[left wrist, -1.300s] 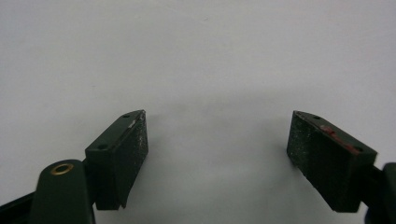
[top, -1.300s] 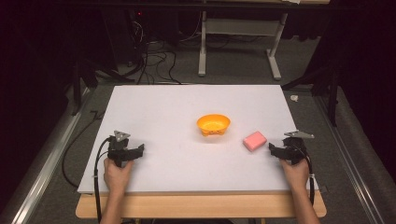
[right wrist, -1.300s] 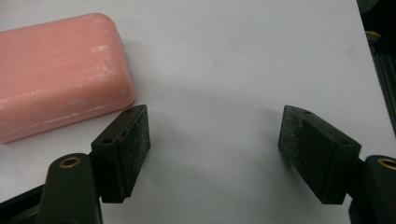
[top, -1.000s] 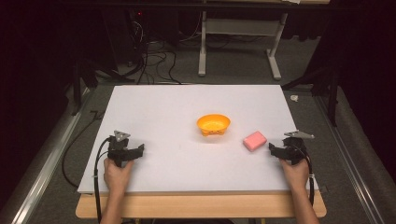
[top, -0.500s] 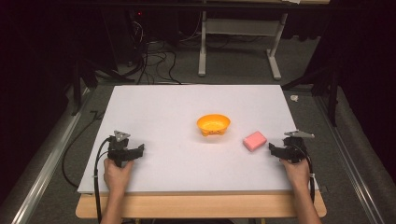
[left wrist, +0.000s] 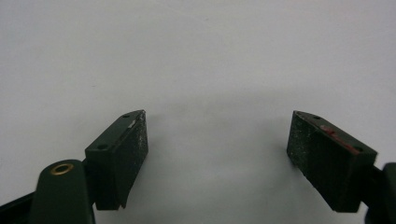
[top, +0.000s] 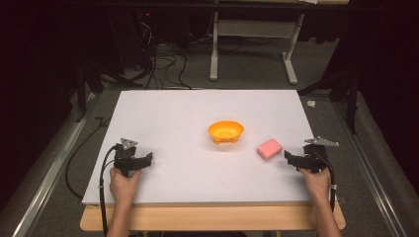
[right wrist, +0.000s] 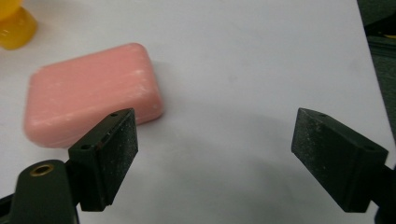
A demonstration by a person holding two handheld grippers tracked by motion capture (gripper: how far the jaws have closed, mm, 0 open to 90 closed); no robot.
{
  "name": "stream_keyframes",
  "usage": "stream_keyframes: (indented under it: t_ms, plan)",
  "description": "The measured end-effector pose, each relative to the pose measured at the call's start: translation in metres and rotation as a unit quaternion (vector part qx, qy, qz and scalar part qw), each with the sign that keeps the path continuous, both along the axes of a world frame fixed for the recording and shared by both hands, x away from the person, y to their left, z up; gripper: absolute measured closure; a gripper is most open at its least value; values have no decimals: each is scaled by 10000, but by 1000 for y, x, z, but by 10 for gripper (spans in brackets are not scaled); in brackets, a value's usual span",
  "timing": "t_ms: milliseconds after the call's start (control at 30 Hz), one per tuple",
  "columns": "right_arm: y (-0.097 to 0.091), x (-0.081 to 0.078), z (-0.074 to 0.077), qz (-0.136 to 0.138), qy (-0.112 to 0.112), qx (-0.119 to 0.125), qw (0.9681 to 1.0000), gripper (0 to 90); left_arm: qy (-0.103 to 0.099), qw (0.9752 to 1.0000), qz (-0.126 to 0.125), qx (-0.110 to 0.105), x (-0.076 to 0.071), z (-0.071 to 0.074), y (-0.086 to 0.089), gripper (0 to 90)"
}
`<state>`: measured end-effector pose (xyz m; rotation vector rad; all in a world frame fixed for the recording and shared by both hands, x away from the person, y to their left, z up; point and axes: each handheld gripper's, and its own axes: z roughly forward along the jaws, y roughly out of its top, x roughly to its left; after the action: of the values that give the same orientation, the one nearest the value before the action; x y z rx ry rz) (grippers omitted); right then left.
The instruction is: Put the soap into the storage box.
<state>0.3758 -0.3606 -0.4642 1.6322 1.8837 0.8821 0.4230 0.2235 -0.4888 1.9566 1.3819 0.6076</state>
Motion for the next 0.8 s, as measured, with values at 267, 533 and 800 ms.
stream_keyframes:
  t_ms: [267,533,800]
  plan:
    - [12,-5,9,298,-232,43,9993,141,-11,10000,7,5,0,0,0,208]
    - [25,-3,11,534,-281,40,9982,130,-2,10000,3,4,0,0,0,208]
    - [37,2,15,774,-414,35,9961,123,-3,10000,4,3,0,0,0,208]
